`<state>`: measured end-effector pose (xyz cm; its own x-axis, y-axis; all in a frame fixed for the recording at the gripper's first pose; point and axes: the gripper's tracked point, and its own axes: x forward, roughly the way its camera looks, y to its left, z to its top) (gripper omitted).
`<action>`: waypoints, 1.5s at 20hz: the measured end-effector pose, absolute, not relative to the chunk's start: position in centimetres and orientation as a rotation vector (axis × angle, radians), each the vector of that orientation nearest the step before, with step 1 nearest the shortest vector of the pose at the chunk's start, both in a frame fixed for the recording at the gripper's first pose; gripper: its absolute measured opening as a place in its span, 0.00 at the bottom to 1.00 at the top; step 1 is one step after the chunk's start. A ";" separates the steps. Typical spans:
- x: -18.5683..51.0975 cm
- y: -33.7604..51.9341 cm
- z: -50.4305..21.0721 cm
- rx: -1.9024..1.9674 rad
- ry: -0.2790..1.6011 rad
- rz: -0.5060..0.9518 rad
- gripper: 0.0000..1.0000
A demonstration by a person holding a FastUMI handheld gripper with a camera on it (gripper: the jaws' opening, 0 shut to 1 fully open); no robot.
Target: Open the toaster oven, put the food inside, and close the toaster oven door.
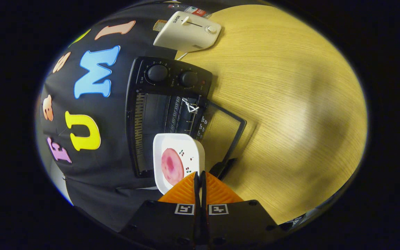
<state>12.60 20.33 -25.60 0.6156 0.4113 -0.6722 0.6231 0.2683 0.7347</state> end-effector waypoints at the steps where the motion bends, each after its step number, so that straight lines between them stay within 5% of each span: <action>1: 13.5 20.6 -25.8 1.358 0.963 -0.191 0.01; 25: 26.4 22.3 -29.4 1.452 0.692 -0.389 0.05; 27: 26.2 22.4 -28.8 1.431 0.680 -0.362 0.11; 29: 25.8 22.5 -27.7 1.400 0.676 -0.320 0.31; 30: 25.6 22.6 -26.9 1.386 0.671 -0.286 0.51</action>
<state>25.62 22.62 -26.92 0.7841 0.1947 -0.5893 0.5601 0.1873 0.8070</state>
